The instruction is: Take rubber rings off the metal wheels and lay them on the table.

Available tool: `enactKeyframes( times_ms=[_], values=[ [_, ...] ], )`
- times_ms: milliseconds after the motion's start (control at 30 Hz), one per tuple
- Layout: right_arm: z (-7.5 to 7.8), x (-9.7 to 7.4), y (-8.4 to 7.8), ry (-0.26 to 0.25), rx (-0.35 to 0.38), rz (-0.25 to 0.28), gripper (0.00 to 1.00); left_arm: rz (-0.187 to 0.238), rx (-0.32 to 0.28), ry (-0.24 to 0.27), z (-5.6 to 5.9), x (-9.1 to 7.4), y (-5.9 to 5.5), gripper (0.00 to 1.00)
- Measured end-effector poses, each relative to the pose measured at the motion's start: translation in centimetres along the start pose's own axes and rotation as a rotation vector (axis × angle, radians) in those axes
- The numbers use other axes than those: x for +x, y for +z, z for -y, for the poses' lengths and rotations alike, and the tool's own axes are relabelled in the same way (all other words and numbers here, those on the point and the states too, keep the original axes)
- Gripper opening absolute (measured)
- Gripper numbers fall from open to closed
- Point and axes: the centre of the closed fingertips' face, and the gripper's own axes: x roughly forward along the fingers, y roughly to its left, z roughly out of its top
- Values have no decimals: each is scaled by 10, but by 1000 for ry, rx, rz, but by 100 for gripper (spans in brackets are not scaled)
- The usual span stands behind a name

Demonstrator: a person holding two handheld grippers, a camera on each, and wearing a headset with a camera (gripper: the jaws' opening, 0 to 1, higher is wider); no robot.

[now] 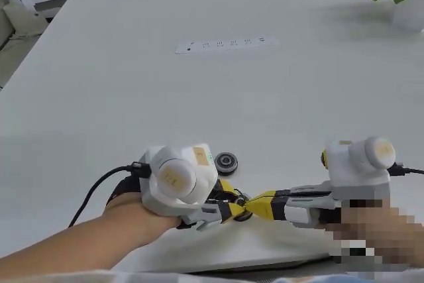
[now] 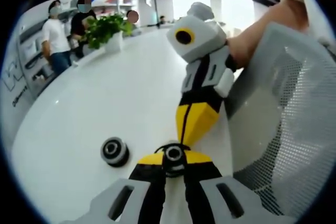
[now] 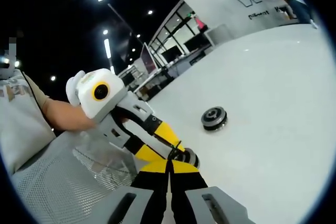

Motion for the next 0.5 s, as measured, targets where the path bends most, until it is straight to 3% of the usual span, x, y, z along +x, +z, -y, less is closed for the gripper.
enactKeyframes(
  times_ms=[233,500],
  values=[
    [7,-5,0,-25,18,15,0,2,6,-5,0,0,0,13],
    [3,-4,1,-26,28,25,0,-7,-5,-14,1,-1,0,14]
  ],
)
